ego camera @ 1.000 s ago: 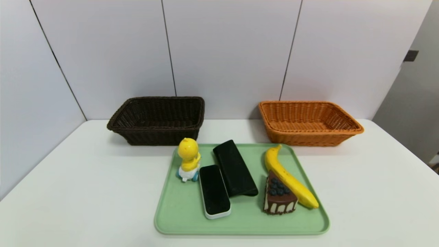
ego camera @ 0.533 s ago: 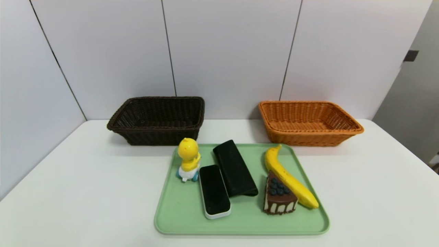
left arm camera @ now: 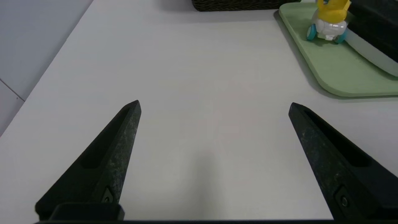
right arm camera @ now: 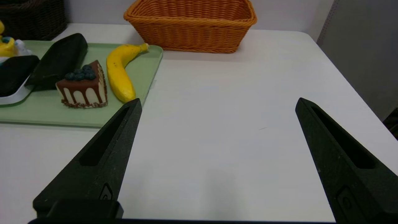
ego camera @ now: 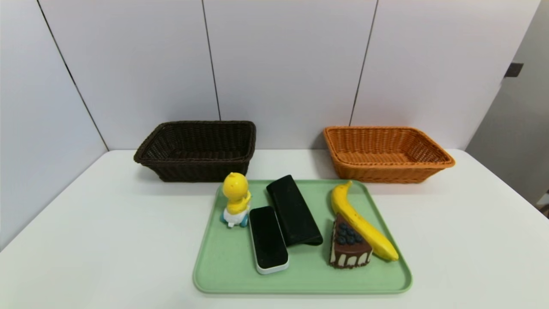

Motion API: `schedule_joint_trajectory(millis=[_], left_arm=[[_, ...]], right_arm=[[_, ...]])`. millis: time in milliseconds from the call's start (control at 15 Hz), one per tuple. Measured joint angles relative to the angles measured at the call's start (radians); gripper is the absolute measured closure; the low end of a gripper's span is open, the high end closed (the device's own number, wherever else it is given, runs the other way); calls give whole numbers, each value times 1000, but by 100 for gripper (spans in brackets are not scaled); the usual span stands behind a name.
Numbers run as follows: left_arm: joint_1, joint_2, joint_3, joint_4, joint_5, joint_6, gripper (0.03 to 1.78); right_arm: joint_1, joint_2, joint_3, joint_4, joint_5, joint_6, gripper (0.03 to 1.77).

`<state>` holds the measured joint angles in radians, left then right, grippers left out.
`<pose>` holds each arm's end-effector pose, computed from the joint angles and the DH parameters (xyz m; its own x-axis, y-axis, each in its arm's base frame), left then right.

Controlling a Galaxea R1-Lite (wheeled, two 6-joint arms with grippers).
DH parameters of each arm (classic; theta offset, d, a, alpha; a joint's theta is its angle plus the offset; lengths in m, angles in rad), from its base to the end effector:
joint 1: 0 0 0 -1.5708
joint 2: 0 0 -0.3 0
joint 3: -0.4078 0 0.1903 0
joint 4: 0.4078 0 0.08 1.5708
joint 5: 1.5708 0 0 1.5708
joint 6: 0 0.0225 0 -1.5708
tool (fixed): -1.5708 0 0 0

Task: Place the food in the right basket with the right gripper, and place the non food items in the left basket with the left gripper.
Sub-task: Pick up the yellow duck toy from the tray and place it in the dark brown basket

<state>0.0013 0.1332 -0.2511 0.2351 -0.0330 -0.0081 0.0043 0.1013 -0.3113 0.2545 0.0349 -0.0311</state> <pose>-0.0310 -0.0008 0.1234 0.9926 -0.0317 -0.1169 0.0305 0.9995 -0.0119 -0.0410 0.0006 0.1360 0.9982 0.0392 -0.0445 -0.0405 0.9987 -0.0295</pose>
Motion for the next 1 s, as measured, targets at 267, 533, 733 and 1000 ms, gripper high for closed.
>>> schedule_joint_trajectory(millis=[267, 533, 733, 1000], left_arm=[[0, 242, -185, 73, -6, -130, 12], [-1, 490, -351, 106, -17, -170, 12], [-6, 661, -458, 106, -22, -167, 12], [-41, 866, -599, 104, -39, -137, 12]], right_arm=[[1, 140, -151, 173, 0, 2, 9], [1, 315, -297, 242, 6, 3, 9], [1, 476, -396, 257, 11, 2, 9], [12, 700, -542, 323, 43, -3, 9]])
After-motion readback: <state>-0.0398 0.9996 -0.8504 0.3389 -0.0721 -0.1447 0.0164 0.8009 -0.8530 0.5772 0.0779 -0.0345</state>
